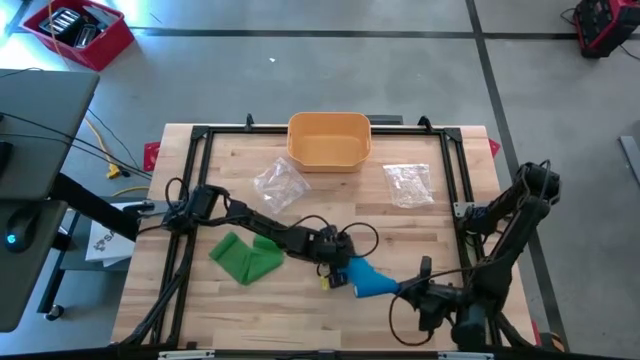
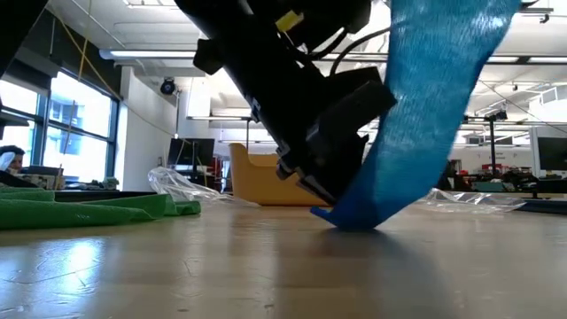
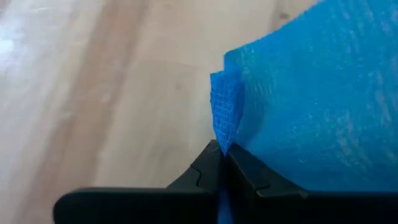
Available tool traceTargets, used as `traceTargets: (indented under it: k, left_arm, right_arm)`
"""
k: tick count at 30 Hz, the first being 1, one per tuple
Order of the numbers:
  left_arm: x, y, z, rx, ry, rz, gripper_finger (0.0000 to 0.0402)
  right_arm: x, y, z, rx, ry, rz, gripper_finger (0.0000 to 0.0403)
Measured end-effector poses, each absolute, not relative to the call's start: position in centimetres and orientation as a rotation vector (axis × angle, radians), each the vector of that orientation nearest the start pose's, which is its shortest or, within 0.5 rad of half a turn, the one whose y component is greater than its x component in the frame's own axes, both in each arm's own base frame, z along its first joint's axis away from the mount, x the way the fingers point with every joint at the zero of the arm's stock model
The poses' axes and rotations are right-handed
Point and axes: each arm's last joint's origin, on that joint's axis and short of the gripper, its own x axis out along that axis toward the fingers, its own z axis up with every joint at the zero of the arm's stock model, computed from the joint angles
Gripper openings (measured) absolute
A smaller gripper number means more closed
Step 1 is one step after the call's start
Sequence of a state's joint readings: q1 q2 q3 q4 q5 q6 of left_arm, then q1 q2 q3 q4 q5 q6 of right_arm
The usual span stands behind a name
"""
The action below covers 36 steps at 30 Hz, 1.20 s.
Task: Roll bandage
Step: Roll the blue bandage
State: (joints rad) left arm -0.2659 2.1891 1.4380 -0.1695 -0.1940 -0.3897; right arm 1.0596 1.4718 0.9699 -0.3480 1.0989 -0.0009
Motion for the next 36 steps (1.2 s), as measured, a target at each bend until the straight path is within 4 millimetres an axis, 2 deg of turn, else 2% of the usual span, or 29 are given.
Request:
traceTargets:
  k: [8, 16, 19, 22, 27, 36]
  left_arm:
    - [42.9, -13.5, 12.3, -0.147, 0.910, 0.050, 0.0060]
    - [42.7, -13.6, 13.3, -0.201, 0.932, -0.016, 0.0136]
    - [42.9, -13.7, 14.6, -0.190, 0.898, -0.039, 0.0157]
    - [43.1, -14.0, 16.4, -0.180, 0.851, -0.063, 0.0163]
    - [43.1, -14.3, 18.0, -0.185, 0.821, -0.075, 0.0161]
    - [41.9, -15.6, 17.9, -0.177, 0.887, -0.037, 0.0160]
  right_arm:
    - [15.7, 22.8, 26.4, -0.745, 0.368, -0.018, 0.0000]
    - [15.3, 22.3, 27.8, -0.723, 0.342, 0.019, 0.0000]
    - [15.2, 22.2, 28.2, -0.694, 0.336, 0.052, 0.0000]
    - [15.0, 21.9, 28.7, -0.671, 0.325, 0.064, 0.0000]
    - [14.4, 21.6, 29.5, -0.645, 0.301, 0.081, 0.0000]
    - [13.2, 20.8, 31.0, -0.553, 0.264, 0.101, 0.0000]
